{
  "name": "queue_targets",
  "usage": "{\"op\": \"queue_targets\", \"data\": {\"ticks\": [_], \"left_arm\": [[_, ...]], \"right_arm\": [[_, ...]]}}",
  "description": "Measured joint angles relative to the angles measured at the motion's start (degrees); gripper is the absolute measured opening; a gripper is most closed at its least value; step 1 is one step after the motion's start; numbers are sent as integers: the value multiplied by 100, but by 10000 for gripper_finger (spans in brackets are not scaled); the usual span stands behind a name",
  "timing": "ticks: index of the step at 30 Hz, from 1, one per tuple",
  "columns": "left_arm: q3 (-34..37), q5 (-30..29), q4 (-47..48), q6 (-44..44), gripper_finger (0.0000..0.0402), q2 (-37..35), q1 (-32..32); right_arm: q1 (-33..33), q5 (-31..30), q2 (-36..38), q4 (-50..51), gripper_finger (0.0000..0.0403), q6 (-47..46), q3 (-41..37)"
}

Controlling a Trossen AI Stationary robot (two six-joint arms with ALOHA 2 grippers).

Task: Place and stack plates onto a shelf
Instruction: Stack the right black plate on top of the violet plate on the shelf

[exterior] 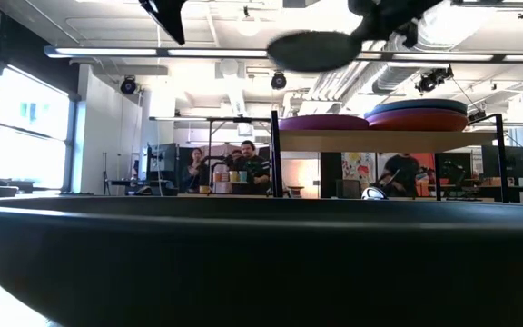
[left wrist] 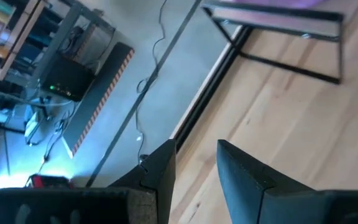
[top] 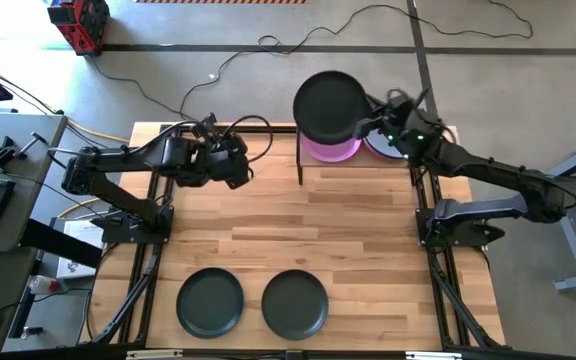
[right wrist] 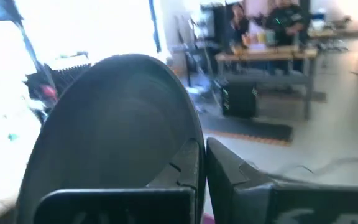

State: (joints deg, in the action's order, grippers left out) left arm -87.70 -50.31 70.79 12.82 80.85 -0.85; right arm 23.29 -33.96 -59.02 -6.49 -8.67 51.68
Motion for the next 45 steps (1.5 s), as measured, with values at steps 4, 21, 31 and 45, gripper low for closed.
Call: {"op": "queue_targets", "data": {"ticks": [4,21,31,45], "left_arm": [[0,5,76,-2,106,-1,-232],[0,29,218,4,106,-1,-779],[0,366,218,75,106,-1,-1026],[0,481,218,211,106,-1,-1119]], "right_arm": [[19,-237,-307,315,0,-811,0],[849,191,-1709,5103,0,-2499,2935],[1311,1130,-2204,5534,0,-2493,3215],[1121,1153,-2236,5639,0,-2978,2890]]}}
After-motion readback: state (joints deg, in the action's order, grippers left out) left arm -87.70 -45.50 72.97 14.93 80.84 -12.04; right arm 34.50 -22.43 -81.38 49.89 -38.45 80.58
